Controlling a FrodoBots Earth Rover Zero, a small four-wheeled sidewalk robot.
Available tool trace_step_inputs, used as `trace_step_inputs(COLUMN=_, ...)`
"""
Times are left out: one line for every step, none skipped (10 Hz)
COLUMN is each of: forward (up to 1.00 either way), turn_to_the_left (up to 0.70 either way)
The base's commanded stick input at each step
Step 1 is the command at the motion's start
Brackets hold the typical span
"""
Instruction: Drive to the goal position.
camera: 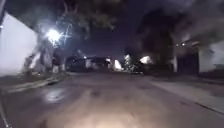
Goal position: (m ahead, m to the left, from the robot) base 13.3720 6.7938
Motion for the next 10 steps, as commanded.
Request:
trace_step_inputs(forward=0.7, turn_to_the_left=0.0)
trace_step_inputs(forward=0.7, turn_to_the_left=0.0)
trace_step_inputs(forward=0.7, turn_to_the_left=0.0)
trace_step_inputs(forward=0.7, turn_to_the_left=0.0)
trace_step_inputs(forward=0.7, turn_to_the_left=0.0)
trace_step_inputs(forward=0.7, turn_to_the_left=0.0)
trace_step_inputs(forward=0.7, turn_to_the_left=0.0)
trace_step_inputs(forward=0.7, turn_to_the_left=0.0)
trace_step_inputs(forward=0.7, turn_to_the_left=0.0)
trace_step_inputs(forward=0.7, turn_to_the_left=0.0)
